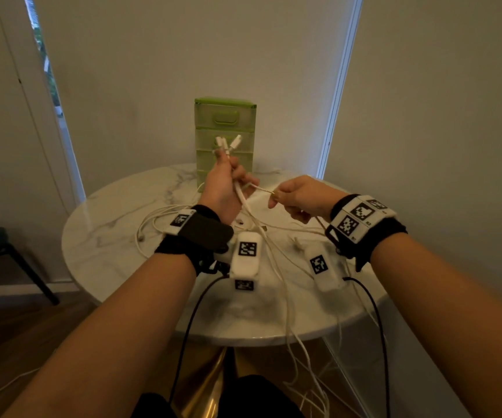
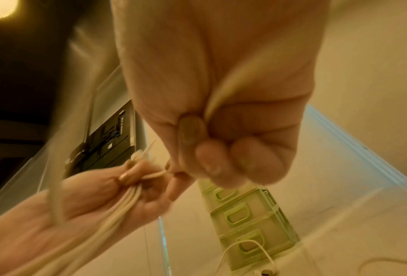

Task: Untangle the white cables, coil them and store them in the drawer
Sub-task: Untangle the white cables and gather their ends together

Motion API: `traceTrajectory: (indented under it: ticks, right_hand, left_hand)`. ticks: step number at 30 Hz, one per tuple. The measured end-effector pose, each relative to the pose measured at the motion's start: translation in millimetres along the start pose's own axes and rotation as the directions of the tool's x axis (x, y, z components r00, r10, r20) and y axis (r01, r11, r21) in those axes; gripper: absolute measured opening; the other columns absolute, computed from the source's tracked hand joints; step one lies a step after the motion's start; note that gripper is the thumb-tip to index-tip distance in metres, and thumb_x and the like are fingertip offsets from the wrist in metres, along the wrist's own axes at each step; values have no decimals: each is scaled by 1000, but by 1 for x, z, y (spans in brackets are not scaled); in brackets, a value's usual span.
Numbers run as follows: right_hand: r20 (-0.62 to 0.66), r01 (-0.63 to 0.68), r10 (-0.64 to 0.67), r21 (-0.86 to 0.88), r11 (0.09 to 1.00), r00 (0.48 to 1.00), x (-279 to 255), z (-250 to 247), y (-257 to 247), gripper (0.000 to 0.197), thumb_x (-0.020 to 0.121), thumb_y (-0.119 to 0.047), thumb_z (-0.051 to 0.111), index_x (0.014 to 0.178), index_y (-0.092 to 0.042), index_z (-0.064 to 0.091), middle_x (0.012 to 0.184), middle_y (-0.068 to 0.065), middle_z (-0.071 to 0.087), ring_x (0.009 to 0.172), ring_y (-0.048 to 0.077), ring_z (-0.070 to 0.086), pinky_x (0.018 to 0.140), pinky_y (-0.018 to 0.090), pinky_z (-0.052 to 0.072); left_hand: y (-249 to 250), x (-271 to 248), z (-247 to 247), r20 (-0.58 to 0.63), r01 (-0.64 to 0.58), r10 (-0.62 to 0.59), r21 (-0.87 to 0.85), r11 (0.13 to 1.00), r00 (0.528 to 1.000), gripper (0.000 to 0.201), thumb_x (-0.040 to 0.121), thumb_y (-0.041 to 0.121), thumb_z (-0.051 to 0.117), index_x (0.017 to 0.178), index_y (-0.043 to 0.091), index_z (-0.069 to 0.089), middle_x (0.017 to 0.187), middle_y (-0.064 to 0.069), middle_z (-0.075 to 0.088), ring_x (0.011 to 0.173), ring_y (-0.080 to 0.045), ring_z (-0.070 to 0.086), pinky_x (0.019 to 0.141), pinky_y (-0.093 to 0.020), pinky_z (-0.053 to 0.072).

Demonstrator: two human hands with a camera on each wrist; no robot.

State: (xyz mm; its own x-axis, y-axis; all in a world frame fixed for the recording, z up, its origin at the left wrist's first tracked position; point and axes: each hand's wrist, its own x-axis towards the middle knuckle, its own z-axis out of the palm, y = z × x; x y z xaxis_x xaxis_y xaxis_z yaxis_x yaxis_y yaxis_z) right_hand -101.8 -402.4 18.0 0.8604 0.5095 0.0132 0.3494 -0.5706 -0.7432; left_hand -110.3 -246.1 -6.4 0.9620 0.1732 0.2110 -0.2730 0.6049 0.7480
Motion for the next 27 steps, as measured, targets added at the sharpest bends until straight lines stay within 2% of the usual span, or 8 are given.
traceTrajectory:
  ticks: [3, 7, 11, 13, 14, 18, 23, 27]
  right_hand:
    - [6, -68, 68, 28, 997, 998, -9, -17, 24, 29, 98, -22, 41, 75, -16, 58, 51, 0, 27, 36, 11, 28, 39, 20, 33]
    - [-29, -145, 143, -75, 987, 989, -18, -31, 39, 30, 97, -27, 44, 76, -16, 62, 54, 3, 27, 44, 13, 20, 44, 21, 18]
    - [-35, -52, 50, -68, 996, 998, -19, -24, 16, 28, 95, -26, 48, 78, -15, 66, 52, 2, 31, 44, 14, 23, 42, 22, 21]
    - [-65, -11, 4, -107, 994, 998, -18, -21, 4, 27, 93, -28, 51, 77, -14, 67, 52, 2, 36, 43, 13, 26, 42, 23, 23]
    - [-87, -6, -8, -154, 988, 996, -17, -21, 0, 27, 92, -30, 53, 75, -14, 67, 54, 2, 40, 44, 13, 29, 42, 23, 25]
    - [-133, -20, -15, -255, 967, 991, -17, -23, 2, 28, 88, -32, 56, 73, -12, 68, 55, 2, 47, 44, 14, 33, 41, 20, 27]
    - [-206, 9, -14, -25, 1000, 978, -25, -35, 25, 35, 92, -33, 53, 66, -13, 66, 52, 1, 39, 47, 14, 29, 45, 23, 25]
    - [-192, 16, -15, 0, 1000, 981, -24, -37, 30, 33, 96, -25, 47, 68, -16, 63, 47, -5, 42, 44, 11, 31, 44, 22, 29]
  left_hand:
    - [23, 5, -15, -82, -43, 39, -52, 998, 996, 47, 98, 52, 23, 67, 21, 39, 42, 10, 29, 34, -4, 23, 33, -16, 25]
    - [29, 2, -21, -101, -62, 93, 279, 958, 991, 42, 98, 51, 29, 71, 22, 43, 45, 12, 33, 36, -2, 25, 32, -15, 22]
    - [5, -13, 0, 61, -53, 15, 685, 726, 998, 30, 93, 43, 51, 81, 16, 55, 56, 5, 30, 44, -7, 24, 36, -18, 20]
    - [-6, -21, 8, 129, -54, -75, 779, 625, 989, 36, 87, 47, 58, 88, 10, 58, 55, 4, 27, 44, -9, 22, 40, -21, 19]
    - [-9, -24, 10, 150, -46, -118, 785, 618, 982, 39, 87, 47, 58, 89, 8, 60, 54, 4, 26, 43, -8, 21, 40, -21, 18]
    - [-11, -29, 15, 186, -17, -191, 757, 653, 964, 32, 91, 38, 57, 77, 9, 63, 47, 9, 27, 38, -5, 21, 38, -18, 16]
    - [6, -14, 8, 42, -42, 24, 518, 854, 999, 23, 92, 15, 54, 70, 13, 52, 37, 12, 32, 32, -2, 24, 33, -13, 17]
    - [6, -8, 6, -39, -60, 88, 466, 883, 995, 22, 92, 14, 52, 70, 15, 51, 37, 12, 33, 33, -4, 26, 33, -14, 21]
